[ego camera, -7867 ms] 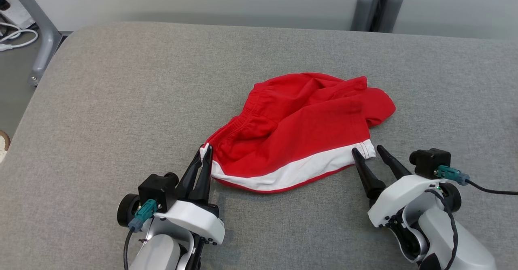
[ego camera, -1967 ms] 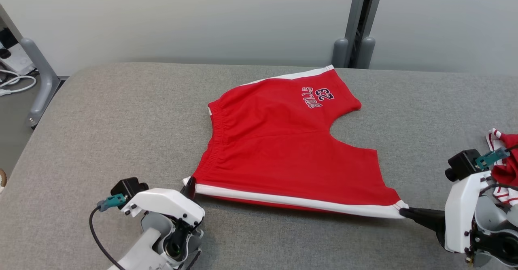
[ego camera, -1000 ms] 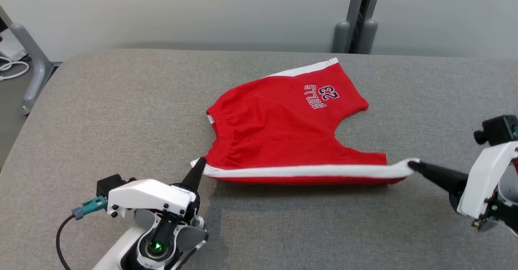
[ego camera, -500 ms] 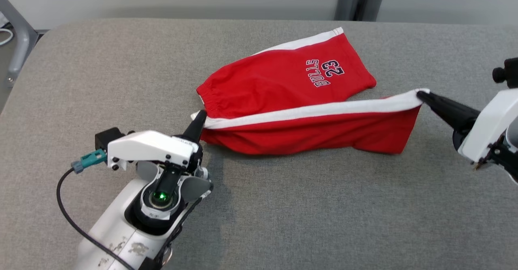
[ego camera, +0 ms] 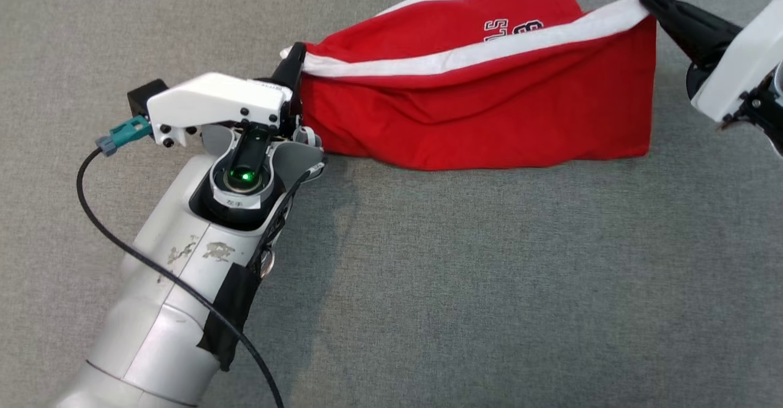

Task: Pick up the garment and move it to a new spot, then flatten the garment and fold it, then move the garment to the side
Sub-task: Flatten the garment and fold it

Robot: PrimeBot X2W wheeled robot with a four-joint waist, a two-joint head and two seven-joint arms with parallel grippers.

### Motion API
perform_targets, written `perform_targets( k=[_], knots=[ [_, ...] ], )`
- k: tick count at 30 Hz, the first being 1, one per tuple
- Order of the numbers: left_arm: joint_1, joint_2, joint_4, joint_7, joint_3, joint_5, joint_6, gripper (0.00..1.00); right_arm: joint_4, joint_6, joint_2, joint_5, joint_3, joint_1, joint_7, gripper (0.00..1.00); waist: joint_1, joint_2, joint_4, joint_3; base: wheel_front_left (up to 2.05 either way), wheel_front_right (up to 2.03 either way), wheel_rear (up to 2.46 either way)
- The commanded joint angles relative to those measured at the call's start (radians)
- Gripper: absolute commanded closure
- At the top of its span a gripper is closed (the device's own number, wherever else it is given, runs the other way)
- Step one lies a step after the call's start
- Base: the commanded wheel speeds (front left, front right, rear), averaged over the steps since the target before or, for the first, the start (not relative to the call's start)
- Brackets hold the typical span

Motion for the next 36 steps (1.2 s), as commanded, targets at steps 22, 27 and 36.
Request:
perform_targets(
  k=[22, 27, 36],
  knots=[
    [-0.178, -0.061, 0.251, -0.012, -0.053, -0.022, -0.152, 1.0, 0.251, 0.0, 0.11, 0.025, 0.03, -0.211, 0.064, 1.0, 0.0, 0.0, 0.091, 0.131, 0.0, 0.0, 0.0],
    [-0.214, -0.063, 0.262, -0.021, -0.098, -0.067, -0.165, 1.0, 0.276, 0.0, 0.124, 0.023, 0.046, -0.236, 0.063, 1.0, 0.0, 0.0, 0.098, 0.145, 0.0, 0.0, 0.0],
    [-0.272, -0.063, 0.279, -0.048, -0.175, -0.127, -0.186, 1.0, 0.297, 0.0, 0.12, 0.022, 0.061, -0.268, 0.031, 1.0, 0.0, 0.0, 0.104, 0.166, 0.0, 0.0, 0.0]
  ],
)
